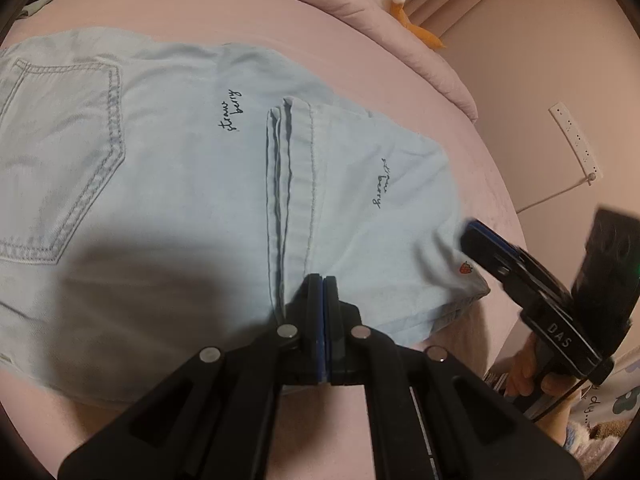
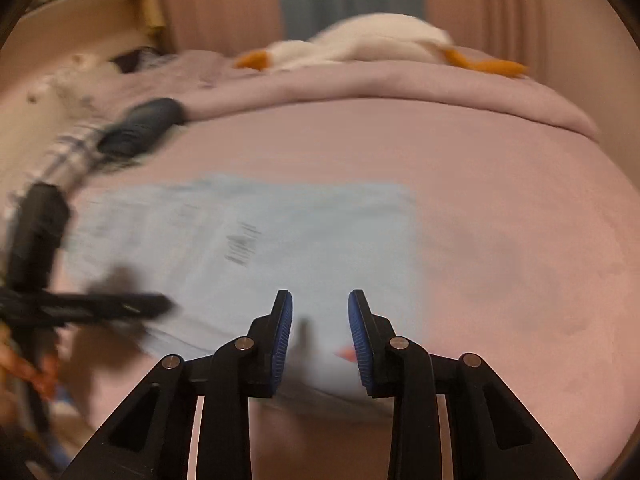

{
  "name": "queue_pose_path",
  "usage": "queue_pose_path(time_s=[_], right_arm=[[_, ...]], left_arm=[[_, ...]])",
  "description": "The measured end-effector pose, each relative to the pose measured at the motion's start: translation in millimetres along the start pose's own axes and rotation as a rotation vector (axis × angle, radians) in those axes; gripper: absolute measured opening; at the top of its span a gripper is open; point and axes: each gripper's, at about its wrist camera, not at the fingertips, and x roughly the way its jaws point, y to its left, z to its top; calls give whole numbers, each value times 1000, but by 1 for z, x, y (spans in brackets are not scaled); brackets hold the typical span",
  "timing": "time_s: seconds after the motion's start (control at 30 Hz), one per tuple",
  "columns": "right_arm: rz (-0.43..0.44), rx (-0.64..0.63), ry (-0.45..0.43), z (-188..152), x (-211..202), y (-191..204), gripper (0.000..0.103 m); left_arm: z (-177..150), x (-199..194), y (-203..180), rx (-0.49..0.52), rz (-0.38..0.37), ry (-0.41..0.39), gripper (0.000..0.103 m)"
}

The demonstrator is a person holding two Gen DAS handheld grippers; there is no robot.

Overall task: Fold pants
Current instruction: 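Open the right tool and release the cuffs onto the waistband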

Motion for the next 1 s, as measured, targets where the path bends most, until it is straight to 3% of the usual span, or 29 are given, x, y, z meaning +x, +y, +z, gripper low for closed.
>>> queue_pose_path(time_s=[0.07,0.13,0.33,0.4,0.47,0.73,0.87,1.0], right_arm=[[36,-46,28,9,19,15,32],[37,-98,68,19,45,28,20],[88,-139,187,44,105,59,19],[95,-131,210,53,121,69,9],[95,-90,221,61,127,71,8],[152,14,197,42,104,52,8],[180,15,184,16,80,50,8],[149,-38,153,-15,62,57,8]], left_arm=[[-1,-1,4,-6,-15,3,3],[2,-1,5,-21,-33,10,4],[-2,-2,8,-13,-54,9,4],[-3,-3,9,-22,-62,3,4],[-5,-3,10,-23,-64,-3,4],[-7,-3,9,-25,-64,2,4],[-7,-1,5,-24,-56,-2,4],[-6,1,4,-26,-52,5,4]])
